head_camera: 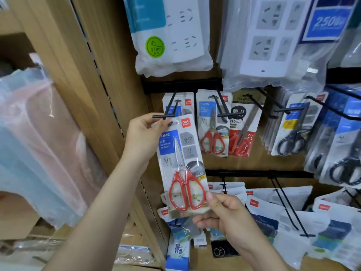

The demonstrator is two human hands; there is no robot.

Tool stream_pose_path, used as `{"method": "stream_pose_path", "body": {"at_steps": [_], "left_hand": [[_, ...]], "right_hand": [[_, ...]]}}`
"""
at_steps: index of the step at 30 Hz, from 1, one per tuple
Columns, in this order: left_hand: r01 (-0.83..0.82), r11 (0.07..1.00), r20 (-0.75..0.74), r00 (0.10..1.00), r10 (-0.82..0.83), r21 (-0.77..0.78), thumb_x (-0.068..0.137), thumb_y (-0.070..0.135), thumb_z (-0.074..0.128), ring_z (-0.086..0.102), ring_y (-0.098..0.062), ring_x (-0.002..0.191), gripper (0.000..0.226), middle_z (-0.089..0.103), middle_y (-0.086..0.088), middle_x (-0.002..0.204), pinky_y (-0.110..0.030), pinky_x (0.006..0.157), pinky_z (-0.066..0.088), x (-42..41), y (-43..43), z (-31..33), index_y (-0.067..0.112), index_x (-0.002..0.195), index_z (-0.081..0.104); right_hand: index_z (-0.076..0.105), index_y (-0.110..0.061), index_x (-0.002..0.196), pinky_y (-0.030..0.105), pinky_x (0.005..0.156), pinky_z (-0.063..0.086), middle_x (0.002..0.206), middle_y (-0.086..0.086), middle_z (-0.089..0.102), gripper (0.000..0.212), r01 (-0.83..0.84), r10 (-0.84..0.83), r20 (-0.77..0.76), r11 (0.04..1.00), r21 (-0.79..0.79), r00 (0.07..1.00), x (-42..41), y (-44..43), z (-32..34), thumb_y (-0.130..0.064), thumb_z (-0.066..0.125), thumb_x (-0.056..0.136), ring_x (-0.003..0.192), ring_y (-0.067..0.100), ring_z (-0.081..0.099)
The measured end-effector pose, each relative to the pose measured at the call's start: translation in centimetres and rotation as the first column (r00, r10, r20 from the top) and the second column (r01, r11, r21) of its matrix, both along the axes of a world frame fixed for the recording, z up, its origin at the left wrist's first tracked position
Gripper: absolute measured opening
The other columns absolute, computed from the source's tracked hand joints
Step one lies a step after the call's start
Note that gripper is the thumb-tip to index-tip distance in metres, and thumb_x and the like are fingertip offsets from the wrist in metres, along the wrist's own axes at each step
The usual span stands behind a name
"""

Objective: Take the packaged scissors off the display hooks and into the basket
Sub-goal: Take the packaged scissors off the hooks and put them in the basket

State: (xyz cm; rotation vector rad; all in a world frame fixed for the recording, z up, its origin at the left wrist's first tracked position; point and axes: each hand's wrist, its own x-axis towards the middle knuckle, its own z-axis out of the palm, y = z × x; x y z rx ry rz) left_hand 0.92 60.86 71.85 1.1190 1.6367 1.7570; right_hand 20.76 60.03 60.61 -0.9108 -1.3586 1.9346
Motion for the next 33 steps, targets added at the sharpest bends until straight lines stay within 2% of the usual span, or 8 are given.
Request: {"method": "stream_pose_path", "body": {"at_steps": [5, 13, 17, 21, 24, 26, 29, 33], "left_hand": [[0.013, 1.000, 0.073, 0.997, -0.012, -0.012, 0.095, 0.025, 0.062, 0.074, -0.010, 0.092, 0.023, 0.074, 0.005, 0.104, -0.022, 0.059, 0.058, -0.3, -0.2, -1.2, 0.022, 0.117, 0.057], [-0.109, 0.993, -0.053, 0.993, 0.107, -0.038, 0.092, 0.028, 0.066, 0.075, -0.010, 0.082, 0.010, 0.077, 0.004, 0.088, -0.025, 0.056, 0.060, -1.3, -0.1, -3.1, 0.020, 0.097, 0.066], [-0.134, 0.989, -0.114, 0.985, 0.126, -0.062, 0.092, 0.029, 0.066, 0.074, -0.009, 0.086, 0.008, 0.074, 0.006, 0.090, -0.026, 0.056, 0.059, -1.6, 2.2, -3.2, 0.021, 0.093, 0.063], [-0.160, 0.983, -0.170, 0.975, 0.143, -0.094, 0.094, 0.022, 0.067, 0.072, -0.020, 0.093, 0.016, 0.071, 0.001, 0.091, -0.043, 0.069, 0.060, -2.7, 5.1, -3.3, 0.030, 0.083, 0.057], [-0.153, 0.985, -0.255, 0.958, 0.128, -0.081, 0.095, 0.017, 0.065, 0.068, -0.035, 0.093, 0.018, 0.070, -0.013, 0.093, -0.060, 0.075, 0.056, -3.6, 6.6, -3.4, 0.028, 0.081, 0.060], [-0.159, 0.984, -0.298, 0.946, 0.127, -0.083, 0.095, 0.013, 0.063, 0.067, -0.038, 0.091, 0.015, 0.070, -0.017, 0.093, -0.056, 0.073, 0.056, -3.9, 7.6, -3.4, 0.020, 0.082, 0.061], [-0.091, 0.995, -0.206, 0.975, 0.081, -0.040, 0.096, 0.002, 0.058, 0.062, -0.035, 0.075, 0.010, 0.064, -0.022, 0.084, -0.042, 0.065, 0.052, -4.1, 8.8, -3.1, -0.007, 0.092, 0.060], [-0.113, 0.992, -0.157, 0.982, 0.104, -0.051, 0.095, 0.006, 0.061, 0.064, -0.028, 0.076, 0.017, 0.064, -0.018, 0.083, -0.038, 0.067, 0.053, -4.2, 10.2, -3.1, 0.010, 0.078, 0.058]], "right_hand": [[0.074, -0.004, 0.097, 0.028, 0.065, 0.062, 0.084, 0.021, 0.075, 0.037, 0.102, -0.103, -0.078, 0.995, -0.010, 0.992, -0.2, 0.1, -0.2, -0.033, 0.057, 0.081, 0.070, 0.025, 0.073], [0.079, -0.013, 0.085, 0.025, 0.057, 0.059, 0.079, 0.023, 0.074, 0.012, 0.213, -0.215, -0.124, 0.977, -0.026, 0.969, -1.1, 0.5, -0.4, -0.016, 0.068, 0.082, 0.066, 0.023, 0.072], [0.077, -0.014, 0.091, 0.025, 0.063, 0.059, 0.078, 0.019, 0.075, 0.014, 0.269, -0.273, -0.099, 0.962, -0.047, 0.957, -2.0, 1.4, -0.8, -0.006, 0.065, 0.090, 0.072, 0.025, 0.071], [0.074, -0.023, 0.099, 0.023, 0.077, 0.059, 0.090, 0.005, 0.078, 0.029, 0.214, -0.215, -0.060, 0.976, -0.024, 0.975, -2.6, 2.7, -0.6, -0.001, 0.056, 0.097, 0.088, 0.017, 0.073], [0.068, -0.025, 0.115, 0.028, 0.086, 0.058, 0.101, -0.005, 0.076, 0.029, 0.153, -0.154, -0.008, 0.988, -0.029, 0.988, -2.9, 3.7, -0.5, -0.005, 0.058, 0.097, 0.100, 0.012, 0.070], [0.064, -0.027, 0.122, 0.030, 0.089, 0.058, 0.116, -0.006, 0.070, 0.033, 0.149, -0.149, 0.020, 0.988, -0.031, 0.989, -3.0, 4.3, -0.7, -0.007, 0.060, 0.096, 0.110, 0.012, 0.066], [0.063, -0.028, 0.123, 0.031, 0.087, 0.059, 0.121, -0.005, 0.067, 0.034, 0.150, -0.149, 0.035, 0.988, -0.031, 0.988, -2.5, 4.5, -0.7, -0.009, 0.063, 0.095, 0.111, 0.013, 0.066], [0.068, -0.024, 0.113, 0.033, 0.082, 0.061, 0.107, -0.001, 0.073, 0.026, 0.154, -0.154, 0.063, 0.988, 0.002, 0.986, -1.0, 4.1, -0.2, -0.006, 0.059, 0.096, 0.096, 0.016, 0.072]]}}
